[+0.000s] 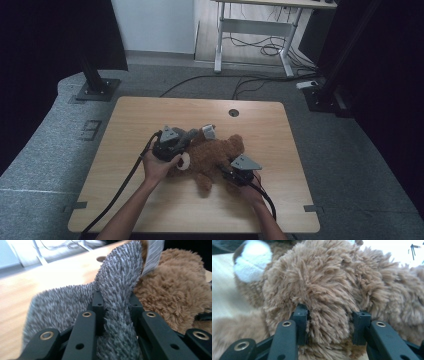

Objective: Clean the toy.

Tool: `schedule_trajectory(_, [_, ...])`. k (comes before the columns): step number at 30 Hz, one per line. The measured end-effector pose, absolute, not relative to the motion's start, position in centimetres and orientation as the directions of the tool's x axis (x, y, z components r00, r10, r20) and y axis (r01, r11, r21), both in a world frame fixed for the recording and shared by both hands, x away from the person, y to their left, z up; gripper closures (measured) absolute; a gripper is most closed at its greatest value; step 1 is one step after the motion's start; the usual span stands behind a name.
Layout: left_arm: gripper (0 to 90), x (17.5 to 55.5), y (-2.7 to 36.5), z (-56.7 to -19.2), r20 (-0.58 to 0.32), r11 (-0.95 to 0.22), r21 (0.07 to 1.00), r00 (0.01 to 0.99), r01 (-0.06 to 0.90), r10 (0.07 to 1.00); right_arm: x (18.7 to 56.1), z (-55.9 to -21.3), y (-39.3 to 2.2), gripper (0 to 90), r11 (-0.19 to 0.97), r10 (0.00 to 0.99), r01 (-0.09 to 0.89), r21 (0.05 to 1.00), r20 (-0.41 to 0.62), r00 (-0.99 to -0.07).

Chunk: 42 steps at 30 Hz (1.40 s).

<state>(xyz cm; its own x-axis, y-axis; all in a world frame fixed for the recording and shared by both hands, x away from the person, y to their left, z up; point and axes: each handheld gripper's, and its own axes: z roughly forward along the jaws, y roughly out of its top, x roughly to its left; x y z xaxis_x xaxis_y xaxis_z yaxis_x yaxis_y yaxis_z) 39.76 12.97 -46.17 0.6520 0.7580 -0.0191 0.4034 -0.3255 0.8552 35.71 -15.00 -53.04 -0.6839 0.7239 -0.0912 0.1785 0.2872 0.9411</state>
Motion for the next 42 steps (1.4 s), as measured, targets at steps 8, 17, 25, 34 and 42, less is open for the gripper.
schedule_trajectory(8, [76.6,38.6,12.2,-47.5,-0.023,-0.384,0.818,0.692,0.428,0.721,34.9,-53.1,-15.7,42.4,0.306,0.688,0.195,0.932,-0.075,-0.722])
schedule_trajectory(17, [77.8,36.9,12.9,-48.2,-0.054,-0.355,0.836,0.707,0.418,0.705,34.9,-52.2,-16.8,17.9,0.181,0.665,0.350,0.919,0.148,-0.732])
schedule_trajectory(25, [78.0,35.7,13.1,-48.8,-0.056,-0.328,0.857,0.704,0.398,0.708,36.0,-50.9,-17.0,12.6,0.101,0.673,0.407,0.908,0.239,-0.700])
schedule_trajectory(34, [77.4,35.2,13.4,-48.1,-0.091,-0.312,0.859,0.721,0.407,0.687,35.7,-51.9,-15.2,35.9,0.160,0.701,0.390,0.907,0.173,-0.692])
schedule_trajectory(42, [75.8,35.0,11.2,-43.7,-0.090,-0.278,0.902,0.772,0.332,0.629,34.1,-52.4,-14.8,44.3,0.197,0.722,0.278,0.940,0.053,-0.690])
